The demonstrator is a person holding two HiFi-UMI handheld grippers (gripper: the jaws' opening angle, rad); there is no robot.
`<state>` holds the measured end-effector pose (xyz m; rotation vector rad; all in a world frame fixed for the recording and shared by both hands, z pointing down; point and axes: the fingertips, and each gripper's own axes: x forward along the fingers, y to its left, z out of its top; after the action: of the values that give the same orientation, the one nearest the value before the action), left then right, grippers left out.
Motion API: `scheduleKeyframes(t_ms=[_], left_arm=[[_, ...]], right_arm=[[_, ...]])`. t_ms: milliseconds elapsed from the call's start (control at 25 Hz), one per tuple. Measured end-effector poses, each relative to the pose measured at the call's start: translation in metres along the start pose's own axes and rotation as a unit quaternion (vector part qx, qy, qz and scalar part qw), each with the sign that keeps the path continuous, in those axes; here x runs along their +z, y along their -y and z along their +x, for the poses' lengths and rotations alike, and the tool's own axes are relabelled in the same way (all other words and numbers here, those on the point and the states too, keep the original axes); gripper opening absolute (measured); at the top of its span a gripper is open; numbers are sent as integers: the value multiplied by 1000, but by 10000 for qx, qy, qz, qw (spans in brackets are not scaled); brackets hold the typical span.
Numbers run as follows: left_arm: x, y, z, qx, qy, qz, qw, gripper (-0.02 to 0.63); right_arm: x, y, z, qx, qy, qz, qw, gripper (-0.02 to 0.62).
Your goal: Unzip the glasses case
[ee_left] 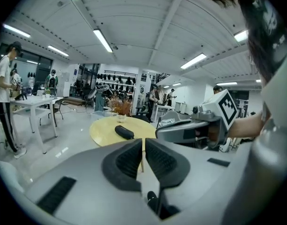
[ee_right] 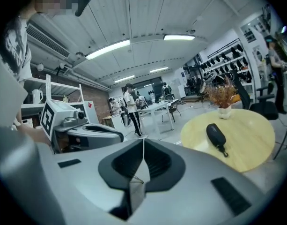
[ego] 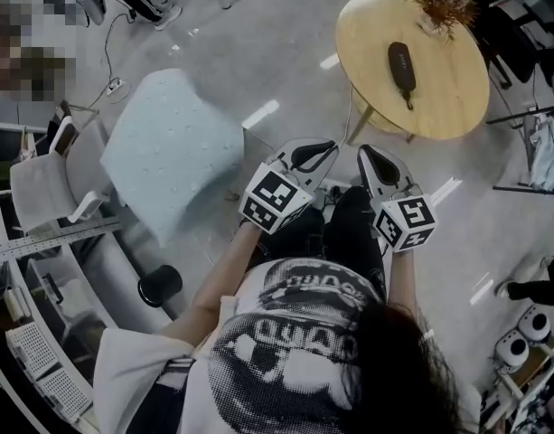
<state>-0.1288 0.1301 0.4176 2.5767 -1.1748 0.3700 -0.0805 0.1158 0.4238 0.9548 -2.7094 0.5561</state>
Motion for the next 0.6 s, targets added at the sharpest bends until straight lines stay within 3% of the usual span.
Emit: scheduleKeyframes(t_ms=[600], left_arm=[[-8, 12, -24, -132, 179, 20, 9998, 17]], right_arm=[[-12, -23, -8, -85, -156, -412, 9990, -5]])
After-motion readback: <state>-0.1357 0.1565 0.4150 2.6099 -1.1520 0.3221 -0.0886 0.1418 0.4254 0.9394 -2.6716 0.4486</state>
